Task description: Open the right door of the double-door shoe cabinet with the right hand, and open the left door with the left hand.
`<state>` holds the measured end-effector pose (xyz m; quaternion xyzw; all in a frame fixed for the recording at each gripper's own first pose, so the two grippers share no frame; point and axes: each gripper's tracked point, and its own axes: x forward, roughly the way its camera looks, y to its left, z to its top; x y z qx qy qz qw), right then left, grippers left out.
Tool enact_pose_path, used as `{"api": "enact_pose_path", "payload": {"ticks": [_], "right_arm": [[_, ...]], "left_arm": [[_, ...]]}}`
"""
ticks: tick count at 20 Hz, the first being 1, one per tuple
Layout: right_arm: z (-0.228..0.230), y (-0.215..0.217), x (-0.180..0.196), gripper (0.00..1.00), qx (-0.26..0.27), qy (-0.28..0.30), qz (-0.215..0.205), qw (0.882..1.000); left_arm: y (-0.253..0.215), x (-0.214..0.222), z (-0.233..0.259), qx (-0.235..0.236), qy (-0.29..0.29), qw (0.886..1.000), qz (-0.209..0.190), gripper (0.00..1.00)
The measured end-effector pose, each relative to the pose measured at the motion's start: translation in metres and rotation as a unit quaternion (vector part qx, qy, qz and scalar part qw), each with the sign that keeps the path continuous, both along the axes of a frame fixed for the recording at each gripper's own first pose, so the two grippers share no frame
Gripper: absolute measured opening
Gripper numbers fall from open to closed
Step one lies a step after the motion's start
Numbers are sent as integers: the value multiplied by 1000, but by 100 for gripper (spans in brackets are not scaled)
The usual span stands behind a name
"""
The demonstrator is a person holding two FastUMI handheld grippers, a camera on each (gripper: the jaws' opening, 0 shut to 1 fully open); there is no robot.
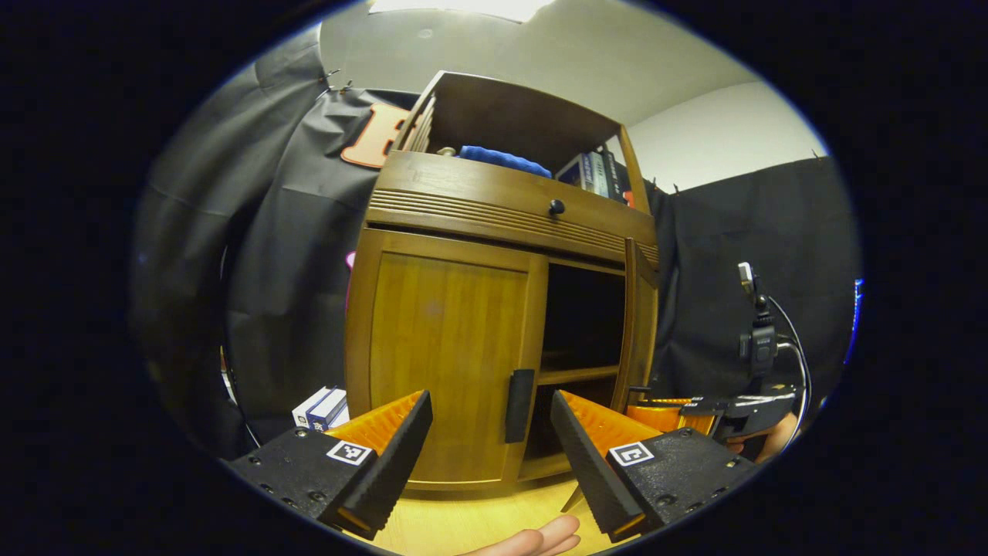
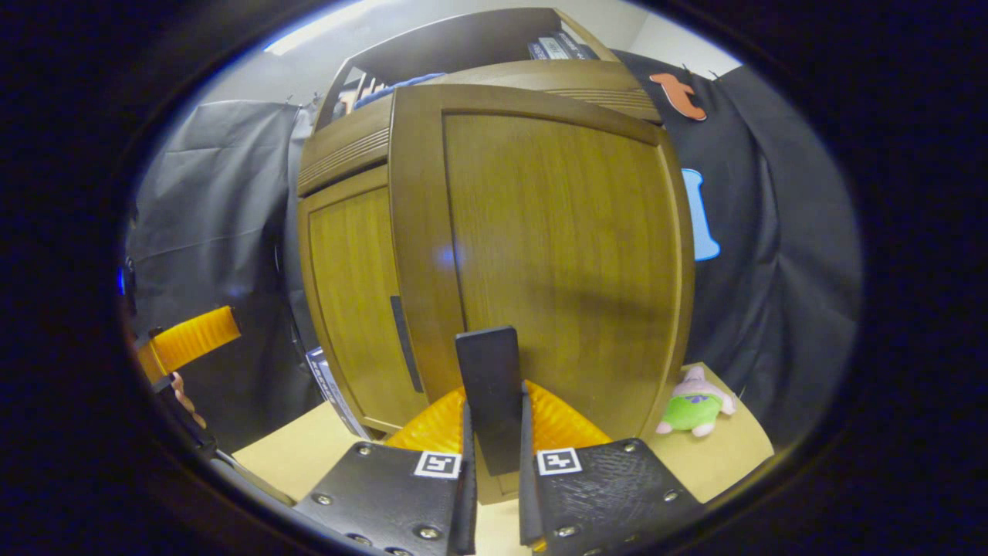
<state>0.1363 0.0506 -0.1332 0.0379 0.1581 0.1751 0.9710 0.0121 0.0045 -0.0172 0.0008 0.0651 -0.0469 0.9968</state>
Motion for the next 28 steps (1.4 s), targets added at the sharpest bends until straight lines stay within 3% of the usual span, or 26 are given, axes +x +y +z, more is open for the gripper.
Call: {"api": "enact_pose_path", "payload": {"ticks": [6, 8, 9, 12, 15, 17, 21, 25, 28], "right_arm": [[2, -26, -20, 22, 12, 2, -7, 1000], [4, -35, -25, 21, 6, 5, -17, 1000], [3, -39, -29, 22, -1, 4, -19, 1000], [8, -49, -31, 21, -7, 4, -25, 1000], [8, -62, -39, 21, -6, -1, -29, 1000], [7, -67, -43, 21, -9, -4, -27, 1000], [8, -81, -47, 21, -14, -7, -35, 999], [12, -109, -55, 21, -41, -17, -63, 997], [18, -145, -55, 21, -78, -36, -110, 990]], "left_arm": [[-10, -13, 6, 6, -13, 1000, -10, 92], [-8, -16, 11, 4, -19, 1000, -8, 99], [-7, -17, 13, 4, -23, 1000, -7, 96], [-4, -18, 16, 5, -31, 1000, -2, 99], [-5, -18, 17, 7, -32, 999, -3, 92], [-7, -18, 14, 6, -30, 1000, -4, 96], [-11, -16, 9, 12, -24, 1000, -5, 92], [-16, -16, 5, 21, -21, 1000, -6, 96], [-22, -16, 1, 27, -18, 999, -13, 96]]}}
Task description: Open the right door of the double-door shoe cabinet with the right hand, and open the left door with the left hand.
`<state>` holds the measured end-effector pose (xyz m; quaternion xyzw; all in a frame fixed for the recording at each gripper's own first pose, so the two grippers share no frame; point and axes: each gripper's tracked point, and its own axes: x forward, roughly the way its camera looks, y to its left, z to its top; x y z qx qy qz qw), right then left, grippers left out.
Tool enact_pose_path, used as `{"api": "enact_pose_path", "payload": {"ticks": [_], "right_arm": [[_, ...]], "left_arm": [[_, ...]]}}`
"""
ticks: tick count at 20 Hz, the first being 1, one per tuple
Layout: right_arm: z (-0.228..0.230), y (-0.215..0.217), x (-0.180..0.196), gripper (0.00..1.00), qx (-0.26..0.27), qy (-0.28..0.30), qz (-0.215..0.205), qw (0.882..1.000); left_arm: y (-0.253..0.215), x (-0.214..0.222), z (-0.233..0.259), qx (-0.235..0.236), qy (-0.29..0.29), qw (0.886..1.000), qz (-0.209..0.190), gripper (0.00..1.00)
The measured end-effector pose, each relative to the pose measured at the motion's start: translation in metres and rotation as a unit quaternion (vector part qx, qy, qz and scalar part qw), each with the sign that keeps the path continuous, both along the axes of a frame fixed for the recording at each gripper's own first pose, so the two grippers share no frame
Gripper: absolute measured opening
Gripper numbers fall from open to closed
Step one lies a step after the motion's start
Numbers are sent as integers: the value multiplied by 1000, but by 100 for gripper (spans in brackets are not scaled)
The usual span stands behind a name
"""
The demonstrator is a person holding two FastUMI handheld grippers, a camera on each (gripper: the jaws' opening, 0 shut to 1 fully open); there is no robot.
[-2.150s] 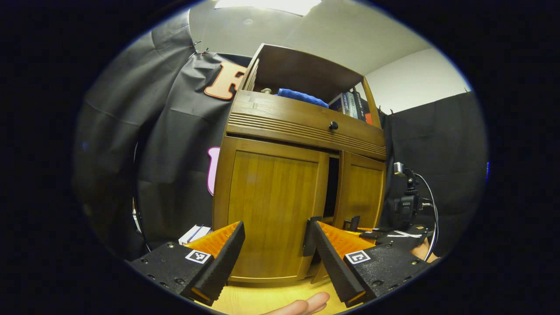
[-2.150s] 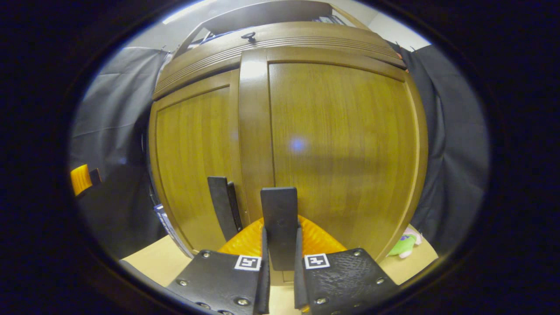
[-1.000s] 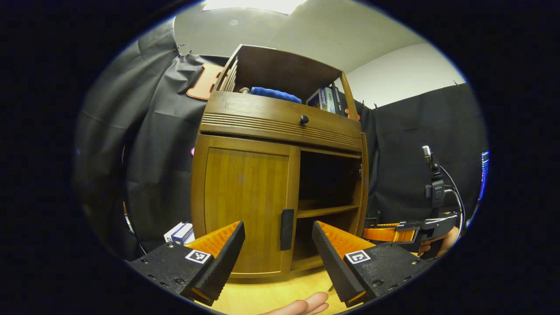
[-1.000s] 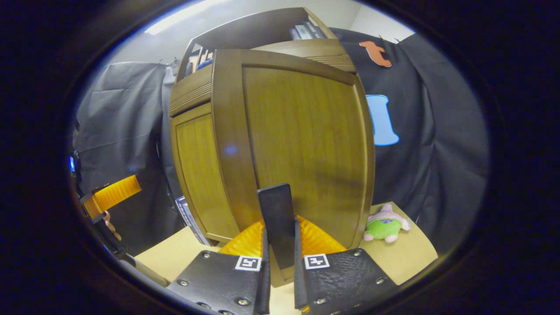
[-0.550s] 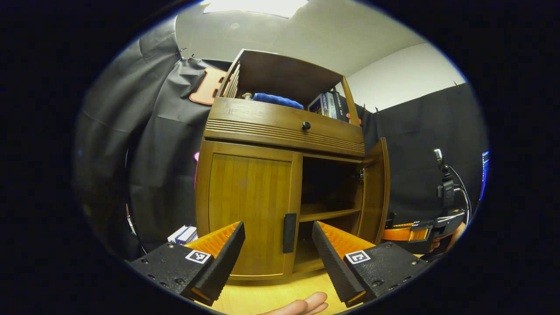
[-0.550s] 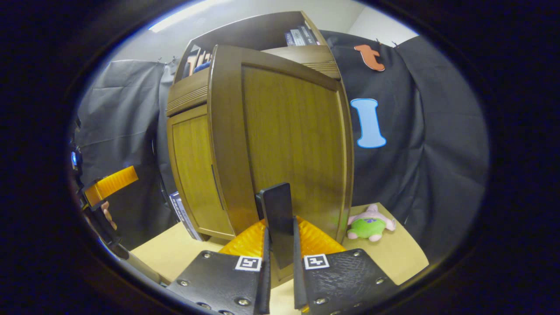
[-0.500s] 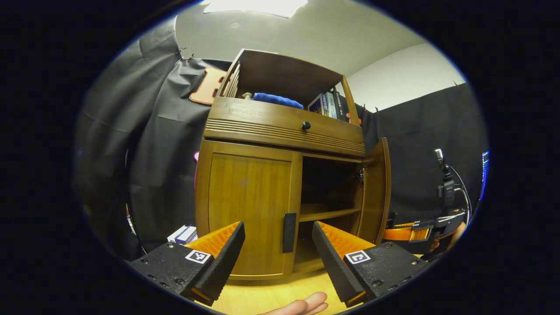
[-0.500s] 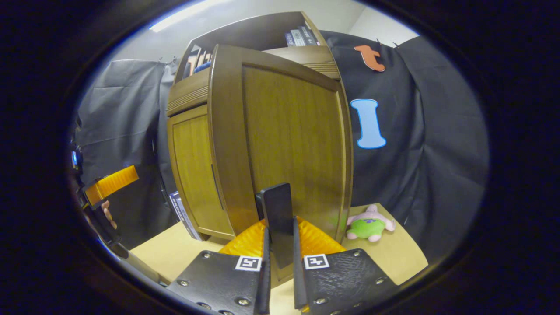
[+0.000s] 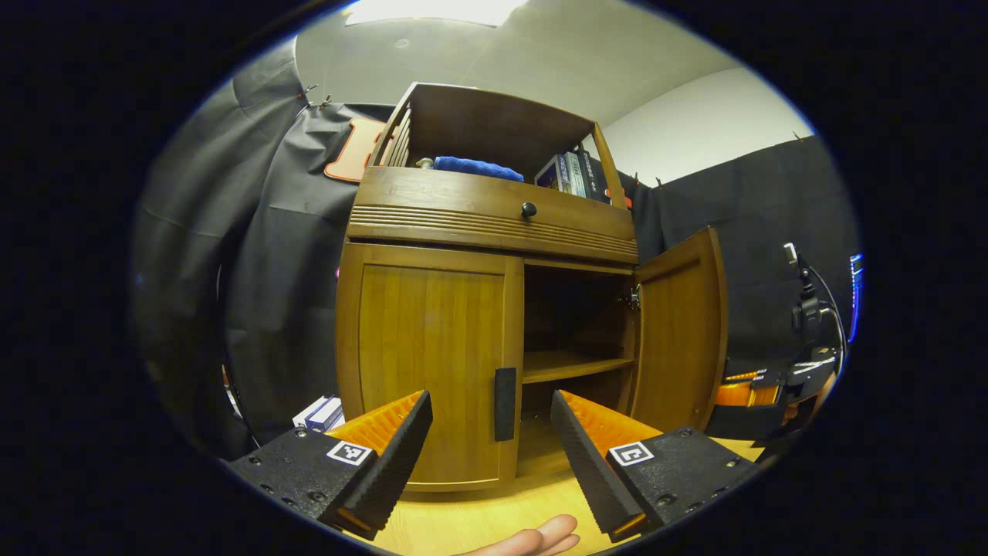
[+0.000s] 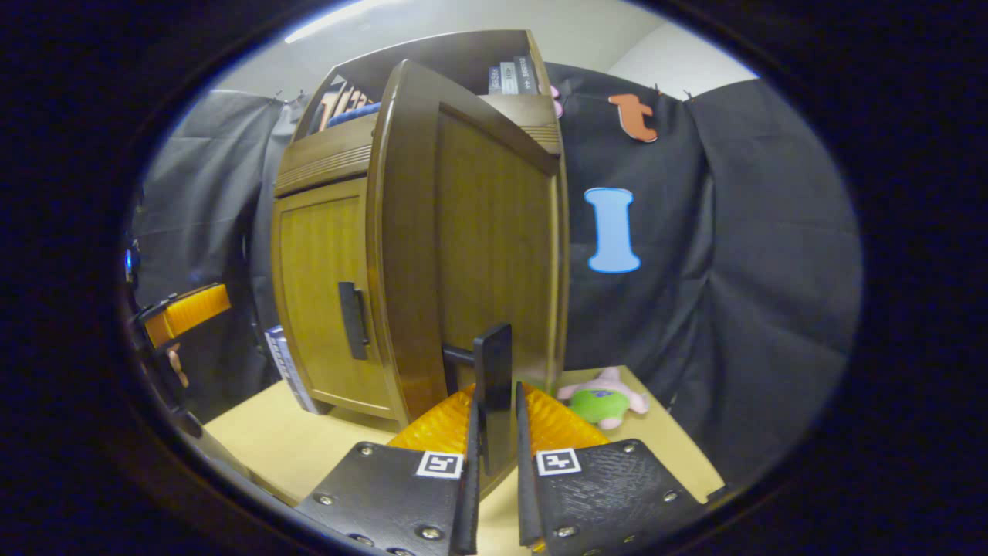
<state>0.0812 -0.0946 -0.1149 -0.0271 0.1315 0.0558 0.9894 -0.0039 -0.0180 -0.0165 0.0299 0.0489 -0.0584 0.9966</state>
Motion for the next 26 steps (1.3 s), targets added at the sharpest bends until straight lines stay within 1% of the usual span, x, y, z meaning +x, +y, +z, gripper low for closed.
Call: {"api": "enact_pose_path", "payload": {"ticks": [1, 2, 3, 4, 7, 8, 9, 10, 13, 15, 16, 17, 18, 19, 20, 21, 22, 23, 24, 26], "right_arm": [[4, -12, 1, 21, -10, -6, -11, 1000], [9, -27, 0, 21, -22, -13, -26, 999], [12, -43, 5, 14, -27, -19, -36, 999], [14, -54, 6, 13, -26, -20, -39, 999], [15, -75, 10, 14, 24, -17, -35, 999], [14, -78, 12, 13, 30, -18, -28, 999], [12, -81, 12, 14, 34, -20, -21, 999], [12, -84, 13, 14, 35, -19, -18, 999], [11, -89, 15, 14, 21, -14, -8, 1000], [11, -94, 16, 14, 26, -10, -3, 1000], [12, -98, 19, 14, 29, -10, 0, 1000], [13, -101, 19, 14, 29, -12, -1, 1000], [7, -99, 45, 14, 35, -11, 13, 999], [6, -112, 19, 1, 42, -16, 14, 999], [-1, -113, 30, 1, 44, -14, 19, 999], [0, -118, 36, 1, 43, -16, 22, 999], [0, -122, 36, 1, 40, -14, 26, 999], [8, -105, 35, 1, 36, -13, 28, 999], [10, -100, 37, 1, 36, -12, 30, 999], [10, -98, 41, 1, 41, -15, 32, 999]], "left_arm": [[-2, 0, 1, 2, 0, 1000, -3, 92], [-2, 1, -1, 2, 0, 1000, -3, 96], [-3, 2, -2, 2, 0, 1000, -1, 96], [-5, 3, -4, 5, 2, 1000, -2, 96], [-12, 5, -10, 16, 8, 1000, -8, 96], [-13, 6, -10, 17, 8, 1000, -8, 96], [-13, 7, -11, 17, 8, 1000, -6, 92], [-11, 7, -13, 18, 9, 1000, -4, 96], [-9, 11, -13, 19, 10, 1000, 3, 96], [-7, 14, -16, 22, 11, 1000, 9, 96], [-5, 15, -18, 23, 12, 1000, 13, 92], [-5, 17, -19, 24, 14, 999, 15, 92], [-4, 18, -21, 26, 15, 999, 17, 96], [-4, 21, -22, 28, 15, 999, 18, 96], [-2, 23, -24, 29, 17, 999, 23, 96], [0, 26, -27, 31, 19, 999, 28, 92], [1, 28, -30, 31, 22, 999, 31, 92], [2, 32, -33, 33, 26, 998, 35, 96], [4, 35, -37, 34, 30, 998, 41, 92], [7, 44, -45, 37, 38, 997, 51, 92]]}}
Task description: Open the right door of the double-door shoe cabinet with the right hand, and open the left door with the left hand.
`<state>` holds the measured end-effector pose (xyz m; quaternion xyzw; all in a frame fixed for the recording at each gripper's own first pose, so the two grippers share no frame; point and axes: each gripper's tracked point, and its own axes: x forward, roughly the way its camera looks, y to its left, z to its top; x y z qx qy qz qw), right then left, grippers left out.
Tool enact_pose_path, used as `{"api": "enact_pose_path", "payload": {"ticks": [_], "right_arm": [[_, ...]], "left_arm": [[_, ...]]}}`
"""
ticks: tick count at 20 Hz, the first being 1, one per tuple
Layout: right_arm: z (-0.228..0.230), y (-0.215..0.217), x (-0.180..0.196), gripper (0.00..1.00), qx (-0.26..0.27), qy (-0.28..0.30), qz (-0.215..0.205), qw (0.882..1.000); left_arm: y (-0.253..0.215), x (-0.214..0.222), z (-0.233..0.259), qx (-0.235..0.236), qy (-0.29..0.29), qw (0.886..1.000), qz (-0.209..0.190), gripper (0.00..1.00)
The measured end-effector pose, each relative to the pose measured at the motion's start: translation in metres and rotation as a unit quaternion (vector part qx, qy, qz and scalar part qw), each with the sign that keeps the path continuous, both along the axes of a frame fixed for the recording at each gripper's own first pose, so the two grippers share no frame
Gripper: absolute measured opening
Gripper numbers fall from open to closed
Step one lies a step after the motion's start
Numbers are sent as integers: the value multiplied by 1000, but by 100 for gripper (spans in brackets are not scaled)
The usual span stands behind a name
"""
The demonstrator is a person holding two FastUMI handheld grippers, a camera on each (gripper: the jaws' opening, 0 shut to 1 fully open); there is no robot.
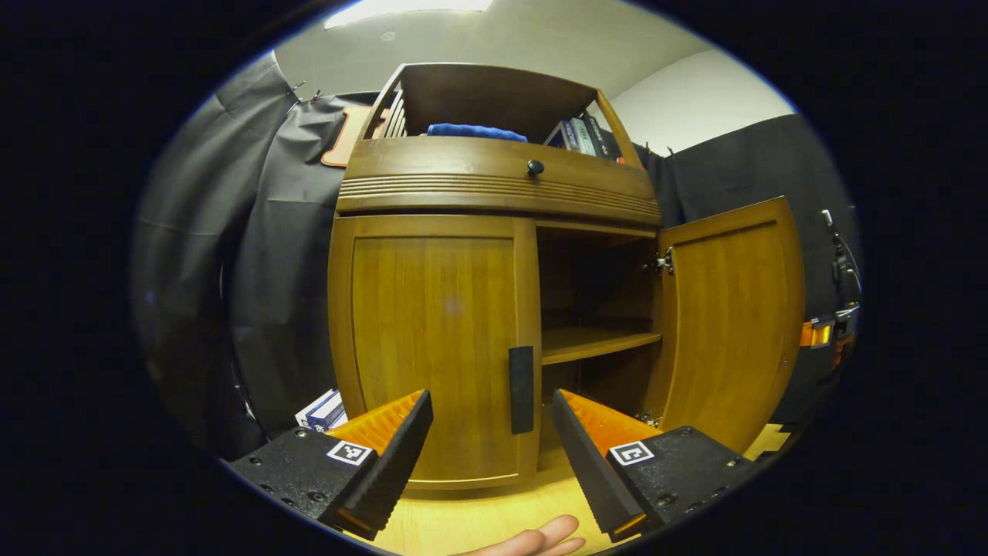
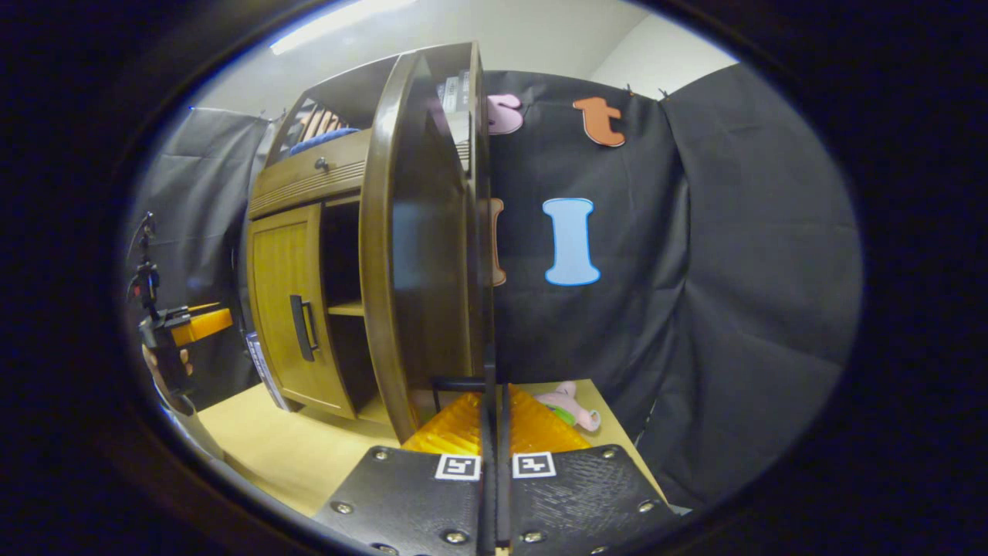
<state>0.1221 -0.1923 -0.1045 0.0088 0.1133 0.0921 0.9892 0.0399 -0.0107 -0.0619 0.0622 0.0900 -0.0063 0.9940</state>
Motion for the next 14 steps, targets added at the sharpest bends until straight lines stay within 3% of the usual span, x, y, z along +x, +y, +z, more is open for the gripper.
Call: {"api": "enact_pose_path", "payload": {"ticks": [2, 7, 8, 12, 14], "right_arm": [[-3, -6, -4, 1, 0, -6, 1, 1000], [8, -13, -24, 1, -19, -21, -13, 999], [16, -17, -30, 1, -25, -32, -17, 999], [55, -17, -72, 1, -63, -85, -35, 994], [77, -12, -93, 45, -75, -113, -43, 990]], "left_arm": [[-3, 10, -10, -1, 7, 1000, 0, 96], [-5, 37, -31, 4, 25, 1000, 8, 92], [-7, 43, -33, 6, 28, 1000, 9, 96], [-16, 73, -40, 13, 36, 999, 17, 93], [-21, 86, -42, 12, 36, 999, 17, 93]]}}
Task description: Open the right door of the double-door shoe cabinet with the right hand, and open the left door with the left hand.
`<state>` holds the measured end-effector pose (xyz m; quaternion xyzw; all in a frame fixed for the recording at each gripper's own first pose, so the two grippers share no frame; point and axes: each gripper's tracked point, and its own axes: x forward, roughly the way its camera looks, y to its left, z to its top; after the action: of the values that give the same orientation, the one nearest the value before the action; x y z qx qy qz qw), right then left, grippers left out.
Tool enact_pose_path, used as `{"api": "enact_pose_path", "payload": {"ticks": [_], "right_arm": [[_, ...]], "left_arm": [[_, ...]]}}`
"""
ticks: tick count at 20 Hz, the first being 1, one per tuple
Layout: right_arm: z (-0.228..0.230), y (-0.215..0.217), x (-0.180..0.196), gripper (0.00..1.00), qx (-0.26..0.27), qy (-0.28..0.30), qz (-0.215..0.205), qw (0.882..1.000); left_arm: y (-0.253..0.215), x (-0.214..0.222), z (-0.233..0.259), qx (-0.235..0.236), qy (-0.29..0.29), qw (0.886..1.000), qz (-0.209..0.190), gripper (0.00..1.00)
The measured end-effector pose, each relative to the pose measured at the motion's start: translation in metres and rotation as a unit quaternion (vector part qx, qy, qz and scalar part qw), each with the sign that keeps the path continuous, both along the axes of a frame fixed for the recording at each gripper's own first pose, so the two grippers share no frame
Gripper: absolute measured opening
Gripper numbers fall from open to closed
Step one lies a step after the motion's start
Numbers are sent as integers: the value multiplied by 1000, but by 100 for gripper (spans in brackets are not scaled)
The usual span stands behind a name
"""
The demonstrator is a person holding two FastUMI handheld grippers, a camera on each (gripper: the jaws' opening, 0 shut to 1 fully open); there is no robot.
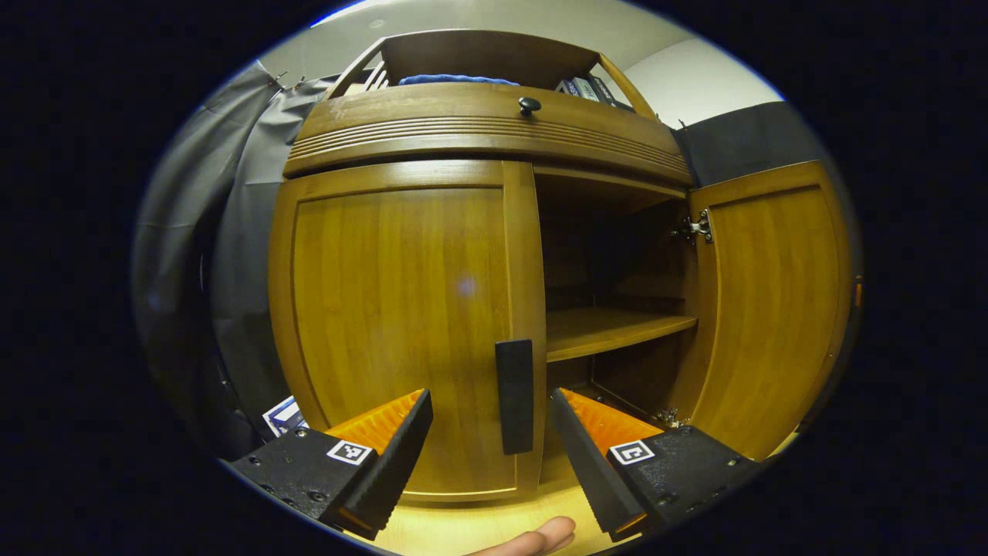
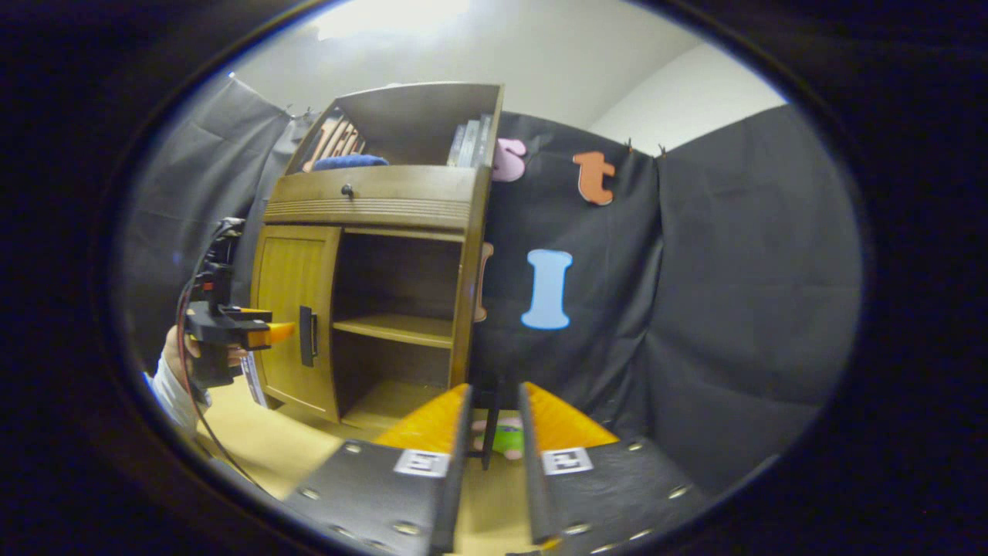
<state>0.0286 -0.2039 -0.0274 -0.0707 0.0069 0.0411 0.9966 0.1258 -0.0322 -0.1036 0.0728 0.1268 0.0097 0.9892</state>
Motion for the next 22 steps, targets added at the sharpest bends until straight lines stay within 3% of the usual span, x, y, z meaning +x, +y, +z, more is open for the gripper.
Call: {"api": "enact_pose_path", "payload": {"ticks": [1, 4, 6, 8, 9, 12, 15, 19, 22], "right_arm": [[9, 7, -9, 66, -4, -9, -4, 1000], [20, 19, -53, 100, -24, -17, -21, 999], [32, 28, -75, 98, -18, -30, -29, 999], [35, 46, -102, 98, -1, -36, -12, 999], [40, 53, -101, 97, 10, -41, -5, 999], [42, 64, -109, 96, 24, -47, 4, 999], [36, 77, -109, 96, 26, -43, 12, 999], [27, 92, -104, 98, 47, -32, 25, 998], [25, 98, -103, 97, 56, -32, 30, 997]], "left_arm": [[-2, 7, -1, 0, -1, 1000, 2, 96], [-4, 26, -8, 0, 0, 1000, 9, 98], [-7, 34, -20, -9, 18, 1000, 12, 98], [-9, 45, -28, -13, 21, 1000, 13, 96], [-9, 52, -30, -7, 14, 1000, 15, 99], [-6, 62, -39, 2, 8, 999, 43, 92], [-11, 74, -30, 14, -13, 999, 44, 68], [-5, 68, -33, -17, 8, 998, 57, 34], [-5, 65, -34, -9, 26, 999, 35, 31]]}}
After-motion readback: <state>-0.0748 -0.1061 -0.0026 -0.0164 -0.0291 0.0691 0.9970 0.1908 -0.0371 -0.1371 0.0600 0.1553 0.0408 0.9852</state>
